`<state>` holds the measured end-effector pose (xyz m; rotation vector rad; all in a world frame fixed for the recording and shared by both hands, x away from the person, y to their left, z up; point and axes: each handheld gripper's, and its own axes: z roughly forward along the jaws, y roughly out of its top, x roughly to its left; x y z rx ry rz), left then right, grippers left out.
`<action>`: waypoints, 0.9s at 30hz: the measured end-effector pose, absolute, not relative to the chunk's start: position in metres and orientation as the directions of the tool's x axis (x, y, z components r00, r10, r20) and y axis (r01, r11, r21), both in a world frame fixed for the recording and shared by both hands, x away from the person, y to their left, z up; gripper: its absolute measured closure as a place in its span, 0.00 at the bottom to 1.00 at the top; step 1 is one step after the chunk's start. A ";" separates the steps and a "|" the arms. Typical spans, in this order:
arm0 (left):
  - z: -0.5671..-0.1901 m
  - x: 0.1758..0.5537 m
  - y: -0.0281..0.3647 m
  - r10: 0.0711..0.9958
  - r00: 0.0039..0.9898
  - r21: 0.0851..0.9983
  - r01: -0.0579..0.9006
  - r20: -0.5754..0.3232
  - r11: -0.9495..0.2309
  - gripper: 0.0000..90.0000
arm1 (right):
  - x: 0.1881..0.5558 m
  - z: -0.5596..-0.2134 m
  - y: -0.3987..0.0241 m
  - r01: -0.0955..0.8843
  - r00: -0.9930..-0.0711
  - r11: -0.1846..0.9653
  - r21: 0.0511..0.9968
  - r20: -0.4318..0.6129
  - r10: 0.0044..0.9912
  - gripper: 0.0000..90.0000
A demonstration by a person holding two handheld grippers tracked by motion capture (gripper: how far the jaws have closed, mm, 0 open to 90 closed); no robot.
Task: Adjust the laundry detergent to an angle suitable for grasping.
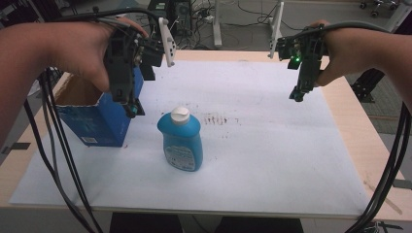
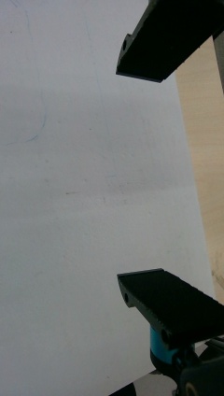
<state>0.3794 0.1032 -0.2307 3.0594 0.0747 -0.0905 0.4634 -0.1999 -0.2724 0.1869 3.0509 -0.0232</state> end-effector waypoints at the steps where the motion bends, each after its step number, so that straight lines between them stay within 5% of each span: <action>1: -0.231 0.380 0.103 0.049 0.997 0.077 0.054 -0.061 -0.996 0.02 | 0.463 -0.272 -0.200 0.126 -0.988 0.992 -0.009 -0.087 0.125 0.02; 27: -0.237 0.393 0.108 0.130 0.990 0.015 0.131 -0.060 -0.991 0.02 | 0.455 -0.263 -0.177 0.054 -0.995 0.998 0.022 -0.077 0.056 0.02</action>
